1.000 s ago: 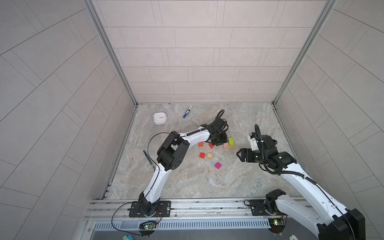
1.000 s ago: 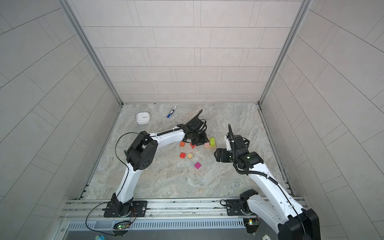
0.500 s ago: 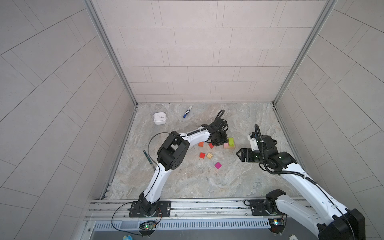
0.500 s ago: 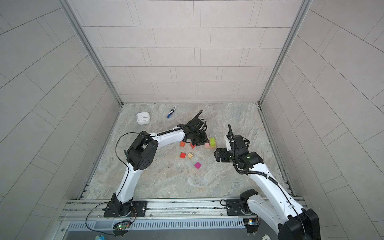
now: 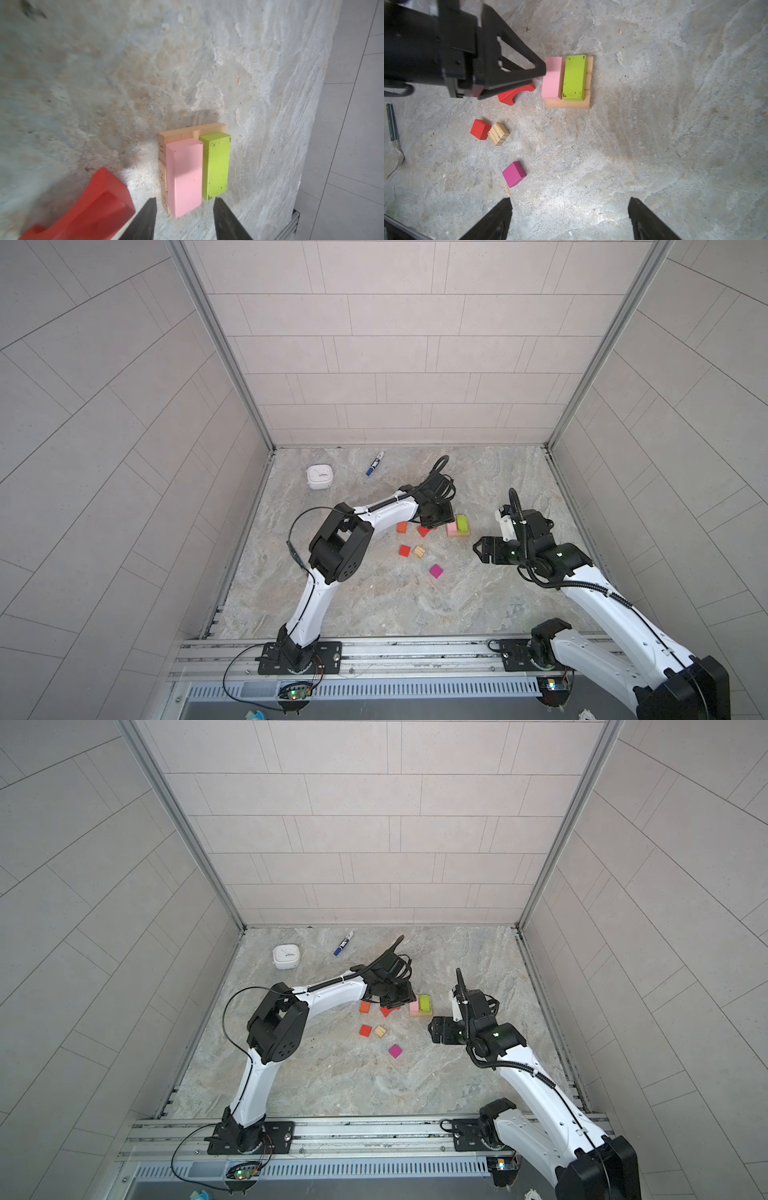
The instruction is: Build the wood block tower
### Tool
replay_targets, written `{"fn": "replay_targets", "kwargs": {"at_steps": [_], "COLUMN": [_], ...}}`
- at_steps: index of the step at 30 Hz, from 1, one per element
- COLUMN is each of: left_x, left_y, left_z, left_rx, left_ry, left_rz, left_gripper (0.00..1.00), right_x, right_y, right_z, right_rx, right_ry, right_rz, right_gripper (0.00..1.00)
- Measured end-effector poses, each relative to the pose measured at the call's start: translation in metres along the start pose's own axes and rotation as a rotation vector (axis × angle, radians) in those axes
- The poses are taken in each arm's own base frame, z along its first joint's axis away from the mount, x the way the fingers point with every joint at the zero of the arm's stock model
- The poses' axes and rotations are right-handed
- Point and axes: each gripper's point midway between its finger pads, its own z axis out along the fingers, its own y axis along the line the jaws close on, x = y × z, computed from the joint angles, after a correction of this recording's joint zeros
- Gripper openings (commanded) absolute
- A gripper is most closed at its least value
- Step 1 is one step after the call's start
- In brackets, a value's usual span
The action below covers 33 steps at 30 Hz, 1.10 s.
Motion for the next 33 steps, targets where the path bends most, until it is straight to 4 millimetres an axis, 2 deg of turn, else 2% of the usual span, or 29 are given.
{"fn": "replay_targets", "kwargs": {"at_steps": [4, 8, 10, 16, 23, 27, 33], "left_x": [-0.009, -0.009, -0.007, -0.003, -0.014, -0.005, 0.017], "left_y": [-0.006, 0.001, 0.008, 0.031, 0.038, 0.048, 0.051], "left_z": [-0.019, -0.021, -0.022, -0.030, -0.053, -0.056, -0.051], "left_rx": [0.007, -0.029, -0.062, -0.190, -0.308, -0.350, -0.339], "left_ry": [-0.042, -0.047, -0.036, -0.008, -0.029, 0.015, 0.079], "left_rz": [0.042, 0.091, 0.116, 0.188, 0.277, 0.282, 0.295], "left_gripper": [0.76, 0.87, 0.88, 0.90, 0.90, 0.90, 0.88], "right_x": [-0.007, -0.025, -0.033, -0.047, -0.057, -0.059, -0.060], "right_y": [-0.005, -0.009, -0.012, -0.025, -0.038, -0.044, -0.048], "right_z": [0.005, 0.006, 0.006, 0.019, 0.032, 0.035, 0.035], "right_rx": [0.042, 0.088, 0.110, 0.163, 0.201, 0.213, 0.214], "right_ry": [0.010, -0.011, -0.024, -0.022, -0.003, -0.002, -0.003], "right_rz": [0.005, 0.011, 0.018, 0.047, 0.080, 0.096, 0.109], "right_gripper": [0.92, 0.96, 0.99, 0.99, 0.99, 0.99, 0.99]}}
